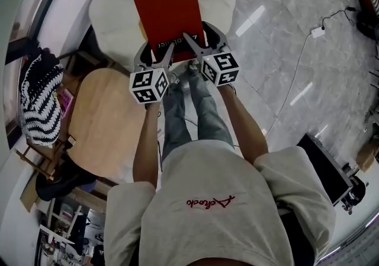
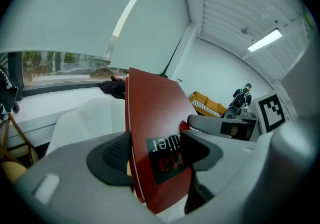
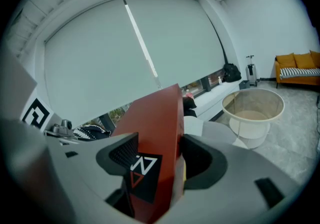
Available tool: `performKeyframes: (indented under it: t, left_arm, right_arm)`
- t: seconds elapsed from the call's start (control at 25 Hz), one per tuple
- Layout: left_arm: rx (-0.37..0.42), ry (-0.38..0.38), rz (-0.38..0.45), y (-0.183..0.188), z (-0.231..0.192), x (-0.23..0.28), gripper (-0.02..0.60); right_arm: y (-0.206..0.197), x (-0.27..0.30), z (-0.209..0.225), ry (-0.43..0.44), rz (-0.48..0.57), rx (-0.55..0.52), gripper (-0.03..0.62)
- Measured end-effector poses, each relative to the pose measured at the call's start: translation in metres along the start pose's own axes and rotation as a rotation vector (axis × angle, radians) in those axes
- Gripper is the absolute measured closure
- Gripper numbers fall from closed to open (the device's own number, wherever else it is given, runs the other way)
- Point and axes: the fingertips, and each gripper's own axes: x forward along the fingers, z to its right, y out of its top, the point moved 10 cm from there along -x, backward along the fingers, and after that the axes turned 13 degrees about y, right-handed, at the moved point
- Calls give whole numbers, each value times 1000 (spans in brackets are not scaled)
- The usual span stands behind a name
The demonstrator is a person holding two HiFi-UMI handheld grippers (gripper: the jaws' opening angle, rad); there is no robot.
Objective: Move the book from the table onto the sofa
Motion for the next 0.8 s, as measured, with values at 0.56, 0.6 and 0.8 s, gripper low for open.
performKeyframes:
  t: [0.56,0.6,0.8]
  left_arm:
    - [-52,39,-104,-81,-39,45,287]
    - [-55,41,-111,-86,-41,49,287]
    - [-72,52,-142,-112,-51,72,287]
  right_arm:
    - [-91,42,28,26,-100,71,309]
    - [-97,44,31,26,-106,76,309]
    - [-127,59,48,28,-131,101,309]
